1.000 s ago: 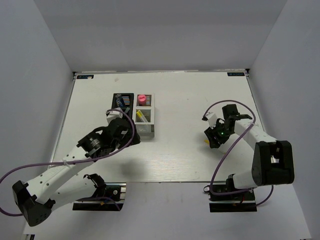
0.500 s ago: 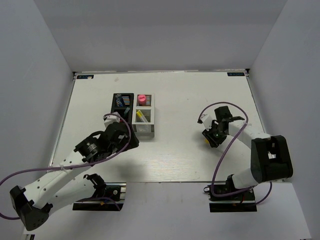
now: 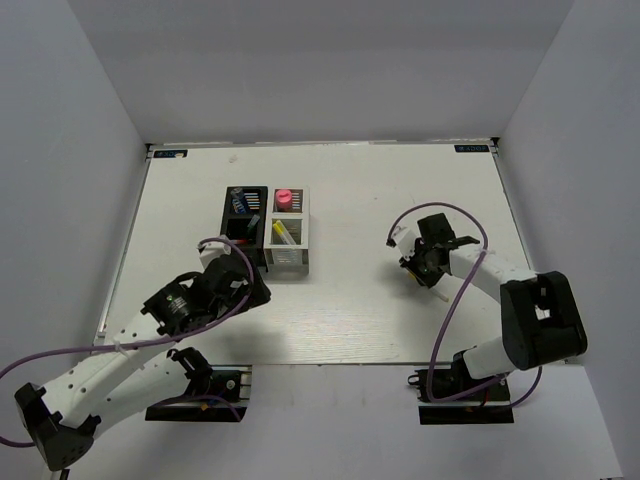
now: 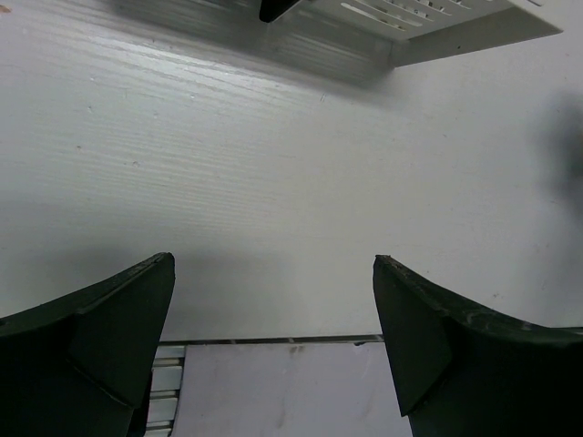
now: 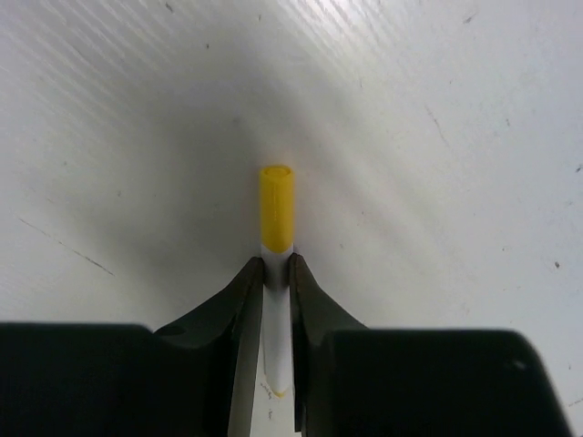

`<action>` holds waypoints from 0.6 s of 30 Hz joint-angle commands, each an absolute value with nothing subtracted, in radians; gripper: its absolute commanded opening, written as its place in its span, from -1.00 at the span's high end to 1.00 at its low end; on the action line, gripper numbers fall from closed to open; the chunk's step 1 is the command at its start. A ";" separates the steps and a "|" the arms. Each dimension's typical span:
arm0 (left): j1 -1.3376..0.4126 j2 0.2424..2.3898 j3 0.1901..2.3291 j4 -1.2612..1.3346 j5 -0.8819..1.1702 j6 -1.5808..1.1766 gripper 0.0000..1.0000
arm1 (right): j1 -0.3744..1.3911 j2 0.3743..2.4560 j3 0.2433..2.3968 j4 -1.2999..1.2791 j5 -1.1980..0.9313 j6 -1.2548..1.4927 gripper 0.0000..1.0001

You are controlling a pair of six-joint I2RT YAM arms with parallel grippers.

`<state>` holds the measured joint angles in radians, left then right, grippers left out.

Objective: Sort the stationery into containers
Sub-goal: Pick up the pen from the center of the board, then place the pen in the storage box.

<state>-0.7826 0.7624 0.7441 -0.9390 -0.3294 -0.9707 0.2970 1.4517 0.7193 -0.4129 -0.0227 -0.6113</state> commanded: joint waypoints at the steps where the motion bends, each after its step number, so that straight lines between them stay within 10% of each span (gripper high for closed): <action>1: -0.785 0.768 0.738 -0.937 -0.333 -0.985 -0.99 | 0.296 1.543 0.692 -0.485 -0.139 -0.610 1.00; 18: -0.785 0.730 0.673 -0.927 -0.314 -1.026 -0.99 | 0.486 1.732 1.712 -0.684 -0.735 -0.550 1.00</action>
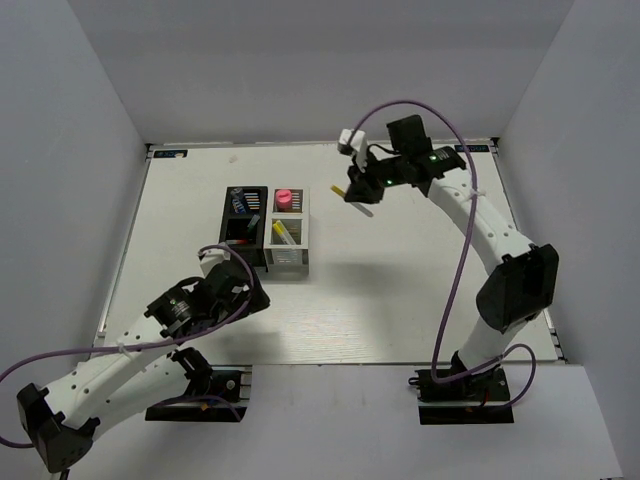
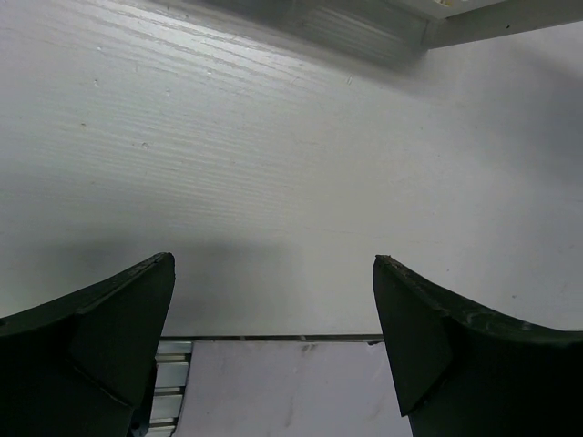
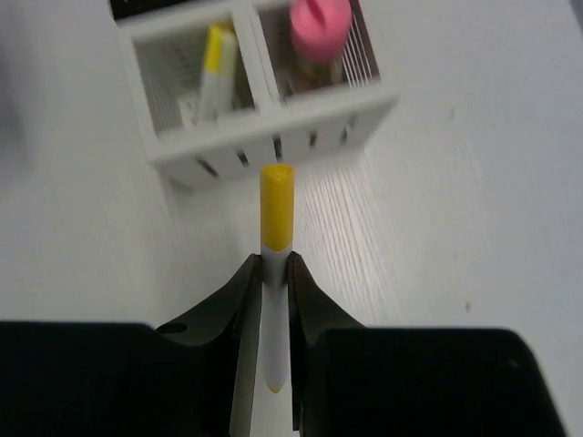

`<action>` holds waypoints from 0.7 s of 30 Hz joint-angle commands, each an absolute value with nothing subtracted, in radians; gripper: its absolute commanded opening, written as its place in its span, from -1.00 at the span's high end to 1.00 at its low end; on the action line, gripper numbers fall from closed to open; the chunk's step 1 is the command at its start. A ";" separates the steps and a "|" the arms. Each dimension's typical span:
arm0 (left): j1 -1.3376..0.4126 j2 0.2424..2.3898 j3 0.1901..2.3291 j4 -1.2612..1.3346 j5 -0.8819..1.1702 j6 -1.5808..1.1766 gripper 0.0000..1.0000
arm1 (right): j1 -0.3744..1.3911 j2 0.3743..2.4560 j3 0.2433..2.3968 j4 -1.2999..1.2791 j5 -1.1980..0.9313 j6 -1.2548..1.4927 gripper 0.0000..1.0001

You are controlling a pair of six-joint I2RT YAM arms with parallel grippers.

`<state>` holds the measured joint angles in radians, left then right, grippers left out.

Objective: Sort the stationery into containers
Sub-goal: Place the pen in the storage box.

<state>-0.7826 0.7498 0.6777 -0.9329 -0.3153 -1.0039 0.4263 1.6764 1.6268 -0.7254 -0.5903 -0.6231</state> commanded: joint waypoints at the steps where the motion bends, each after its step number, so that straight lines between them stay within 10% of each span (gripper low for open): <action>1: -0.785 0.730 0.673 -0.927 -0.314 -1.026 -0.99 | 0.503 1.742 1.780 -0.616 -0.756 -0.511 1.00; 10: -0.785 0.749 0.673 -0.927 -0.314 -1.026 -0.99 | 0.683 1.968 2.005 -0.378 -0.801 -0.296 1.00; 21: -0.785 0.730 0.673 -0.954 -0.314 -1.045 -0.99 | 0.719 2.002 1.786 -0.160 -0.801 -0.218 1.00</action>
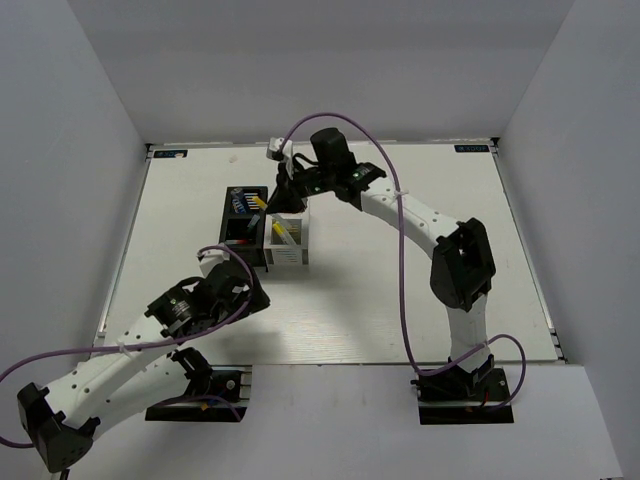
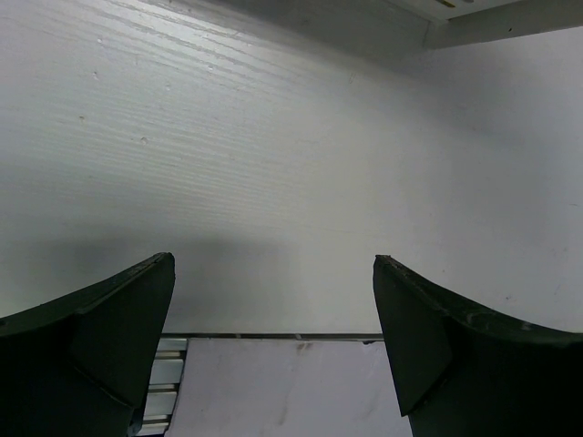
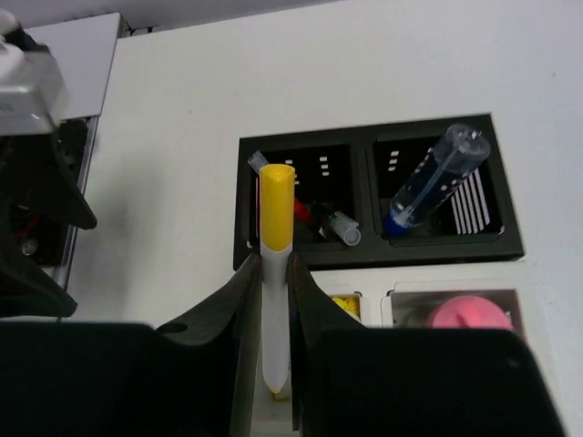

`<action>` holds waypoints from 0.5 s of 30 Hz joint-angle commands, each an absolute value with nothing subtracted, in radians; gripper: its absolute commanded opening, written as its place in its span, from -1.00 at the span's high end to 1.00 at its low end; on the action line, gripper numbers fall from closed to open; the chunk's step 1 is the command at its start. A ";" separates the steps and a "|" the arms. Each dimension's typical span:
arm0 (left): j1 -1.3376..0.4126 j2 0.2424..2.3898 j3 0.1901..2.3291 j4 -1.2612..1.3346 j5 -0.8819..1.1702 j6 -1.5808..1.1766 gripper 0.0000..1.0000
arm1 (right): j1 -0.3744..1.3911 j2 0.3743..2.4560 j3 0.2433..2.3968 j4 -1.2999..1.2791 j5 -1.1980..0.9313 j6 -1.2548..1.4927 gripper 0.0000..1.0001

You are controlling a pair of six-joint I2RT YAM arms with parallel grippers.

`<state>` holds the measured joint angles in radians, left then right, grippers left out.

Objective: Sort the stationery into containers
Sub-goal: Place the pen in the storage box.

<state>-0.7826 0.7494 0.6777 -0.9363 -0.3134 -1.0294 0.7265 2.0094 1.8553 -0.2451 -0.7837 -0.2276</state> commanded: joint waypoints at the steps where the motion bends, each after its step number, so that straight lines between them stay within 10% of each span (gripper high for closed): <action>1: -0.785 0.730 0.673 -0.954 -0.314 -1.045 -0.99 | 0.715 1.988 1.752 -0.137 -0.805 -0.216 1.00; 8: -0.785 0.741 0.686 -0.954 -0.314 -1.045 -0.99 | 0.713 1.990 1.658 -0.063 -0.827 -0.221 0.97; 10: -0.785 0.752 0.696 -0.963 -0.314 -1.045 -0.99 | 0.713 1.990 1.654 -0.069 -0.828 -0.221 0.42; 15: -0.785 0.752 0.696 -0.963 -0.324 -1.045 -0.99 | 0.706 1.950 1.660 -0.104 -0.828 -0.253 -0.01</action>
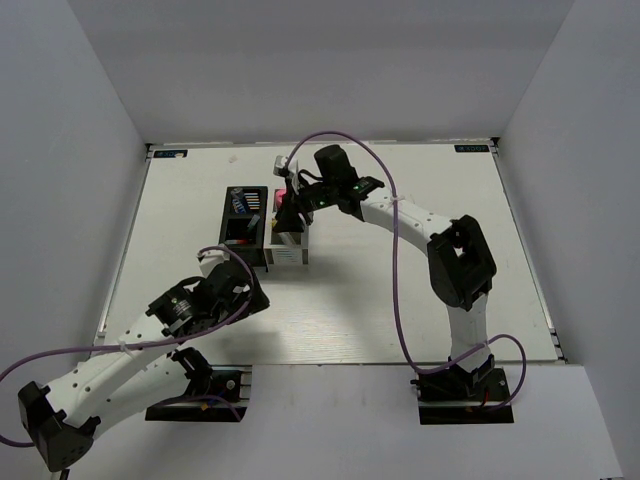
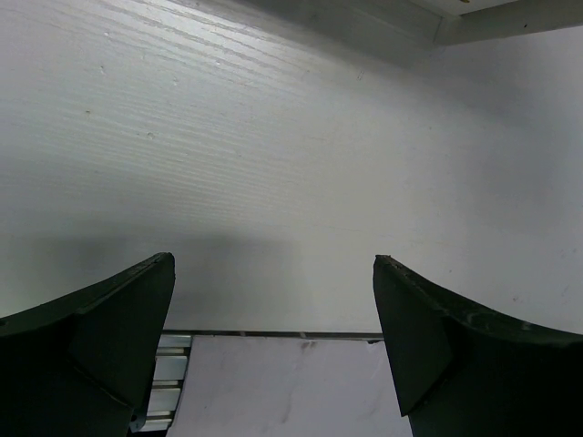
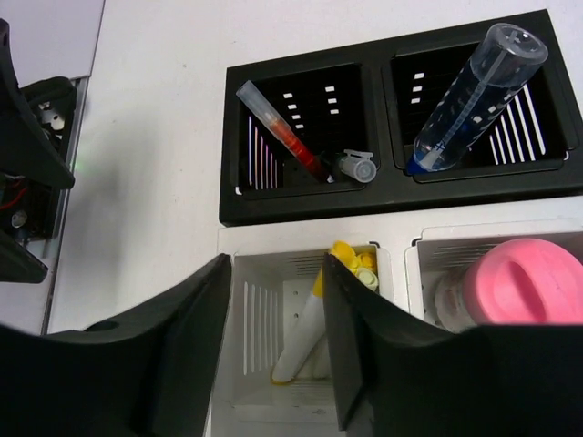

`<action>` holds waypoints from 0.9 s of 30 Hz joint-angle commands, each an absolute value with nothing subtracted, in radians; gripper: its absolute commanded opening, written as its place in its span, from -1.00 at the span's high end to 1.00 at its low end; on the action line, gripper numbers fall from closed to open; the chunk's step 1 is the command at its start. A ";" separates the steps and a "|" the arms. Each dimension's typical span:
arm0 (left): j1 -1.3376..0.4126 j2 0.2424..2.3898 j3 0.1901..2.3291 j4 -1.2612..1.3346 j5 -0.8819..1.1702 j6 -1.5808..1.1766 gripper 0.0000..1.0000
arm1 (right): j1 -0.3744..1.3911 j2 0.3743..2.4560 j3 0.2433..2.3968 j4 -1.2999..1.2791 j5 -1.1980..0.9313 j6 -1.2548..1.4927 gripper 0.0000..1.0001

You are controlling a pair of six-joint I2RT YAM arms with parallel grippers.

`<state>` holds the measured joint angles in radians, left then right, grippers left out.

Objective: Sort the stationery into containers
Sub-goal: Place the pen in the storage box, then reset both arms

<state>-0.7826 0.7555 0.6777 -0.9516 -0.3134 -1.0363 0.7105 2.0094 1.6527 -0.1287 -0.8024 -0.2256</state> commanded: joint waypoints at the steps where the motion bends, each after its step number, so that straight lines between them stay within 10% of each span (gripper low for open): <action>1: -0.785 0.752 0.696 -0.951 -0.324 -1.045 -0.99 | 0.706 1.942 1.663 -0.115 -0.822 -0.255 -0.09; 9: -0.785 0.761 0.687 -0.864 -0.313 -1.014 -0.99 | 0.658 1.827 1.712 -0.233 -0.643 -0.186 -0.38; 12: -0.785 0.761 0.687 -0.807 -0.302 -0.965 -0.99 | 0.618 1.720 1.640 -0.281 -0.461 -0.176 -0.79; 20: -0.785 0.741 0.676 -0.646 -0.272 -0.832 -0.99 | 0.598 1.534 1.418 -0.480 0.159 -0.186 -0.79; 27: -0.785 0.804 0.686 -0.586 -0.252 -0.773 -0.99 | 0.572 1.345 1.134 -0.408 0.277 -0.212 -0.79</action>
<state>-0.7826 0.7860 0.6777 -0.6415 -0.2710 -0.8219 0.5865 1.4265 1.1618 -0.4252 0.1497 -0.1928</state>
